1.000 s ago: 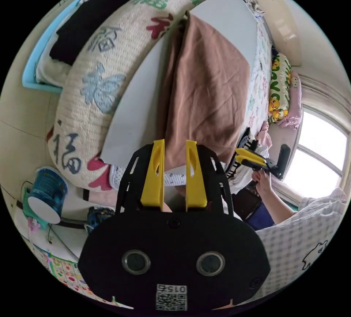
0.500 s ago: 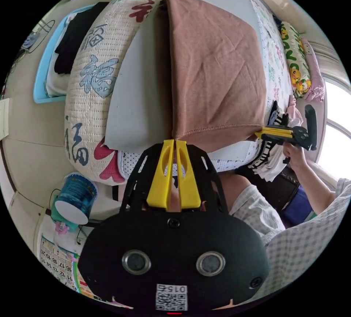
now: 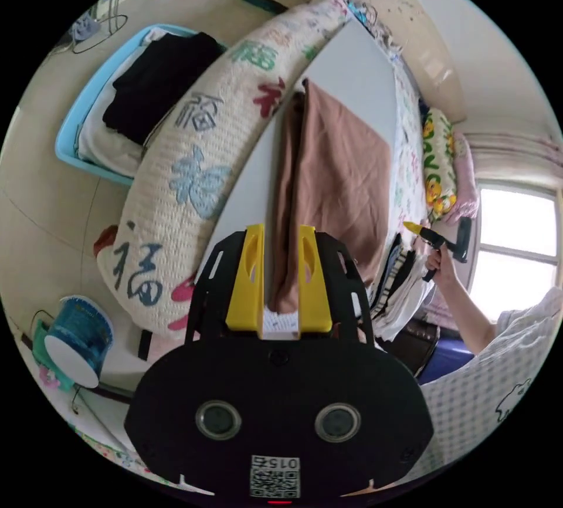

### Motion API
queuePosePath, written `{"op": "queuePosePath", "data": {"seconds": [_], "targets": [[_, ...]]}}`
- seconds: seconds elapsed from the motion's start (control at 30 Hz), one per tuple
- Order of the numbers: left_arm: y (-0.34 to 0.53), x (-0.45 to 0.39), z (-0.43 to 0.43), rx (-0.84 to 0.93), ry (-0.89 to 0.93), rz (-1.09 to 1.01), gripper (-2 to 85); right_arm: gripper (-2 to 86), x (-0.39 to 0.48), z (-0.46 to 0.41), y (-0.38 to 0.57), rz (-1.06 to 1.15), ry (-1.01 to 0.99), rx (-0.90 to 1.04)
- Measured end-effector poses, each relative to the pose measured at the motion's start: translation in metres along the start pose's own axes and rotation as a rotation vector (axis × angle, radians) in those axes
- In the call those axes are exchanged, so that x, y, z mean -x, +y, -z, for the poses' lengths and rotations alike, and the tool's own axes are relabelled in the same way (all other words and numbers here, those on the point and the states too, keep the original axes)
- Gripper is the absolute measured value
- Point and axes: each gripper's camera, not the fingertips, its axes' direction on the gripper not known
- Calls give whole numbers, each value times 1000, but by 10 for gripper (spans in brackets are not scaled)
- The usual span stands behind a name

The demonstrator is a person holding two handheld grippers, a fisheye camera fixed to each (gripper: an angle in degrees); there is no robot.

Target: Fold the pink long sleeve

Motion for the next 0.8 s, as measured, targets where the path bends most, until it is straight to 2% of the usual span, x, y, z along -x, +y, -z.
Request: {"op": "queuePosePath", "data": {"seconds": [0.2,0.37,0.53,0.67,0.8], "targets": [[-90,40,-19,18,-60,-7,123,124,41,-10,-42,34,156,-65],[-128,92,-33,115,-27,22,109,137,62,-14,-54,5,198,-46],[-161,155,-37,136,-98,71,103,164,82,-11,-46,11,263,-41],[-194,225,-43,187,-145,157,108,150,96,-3,-31,42,277,-33],[-204,268,-15,130,-123,126,127,116,103,10,-10,51,302,-26]]}}
